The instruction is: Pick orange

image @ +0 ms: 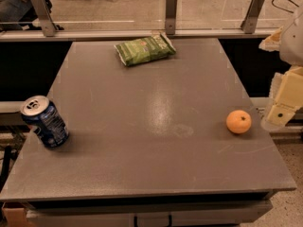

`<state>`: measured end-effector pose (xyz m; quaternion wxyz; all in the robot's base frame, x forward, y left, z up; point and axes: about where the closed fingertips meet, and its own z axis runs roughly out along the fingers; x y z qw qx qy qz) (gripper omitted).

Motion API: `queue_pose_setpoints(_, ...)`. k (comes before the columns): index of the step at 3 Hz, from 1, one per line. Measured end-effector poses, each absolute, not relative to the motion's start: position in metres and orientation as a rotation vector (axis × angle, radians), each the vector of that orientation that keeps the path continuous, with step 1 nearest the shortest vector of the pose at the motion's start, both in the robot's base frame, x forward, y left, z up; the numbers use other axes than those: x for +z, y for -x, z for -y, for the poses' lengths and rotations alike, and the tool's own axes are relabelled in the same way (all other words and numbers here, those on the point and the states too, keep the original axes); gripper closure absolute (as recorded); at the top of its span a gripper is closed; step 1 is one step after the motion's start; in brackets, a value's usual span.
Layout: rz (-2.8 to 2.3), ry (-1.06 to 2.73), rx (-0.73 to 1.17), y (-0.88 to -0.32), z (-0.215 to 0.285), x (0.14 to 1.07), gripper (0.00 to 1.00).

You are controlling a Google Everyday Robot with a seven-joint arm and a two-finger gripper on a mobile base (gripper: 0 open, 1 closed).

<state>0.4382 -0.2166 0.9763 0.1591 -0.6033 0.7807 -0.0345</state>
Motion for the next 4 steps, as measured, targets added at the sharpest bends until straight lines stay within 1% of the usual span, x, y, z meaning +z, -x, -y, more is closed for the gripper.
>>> queue_pose_setpoints(2, -2.237, 1.701, -0.087, -0.442, 0.222, 0.966, 0.0)
queue_pose_setpoints(4, -2.232, 1.574, -0.015, -0.465, 0.253, 0.91, 0.0)
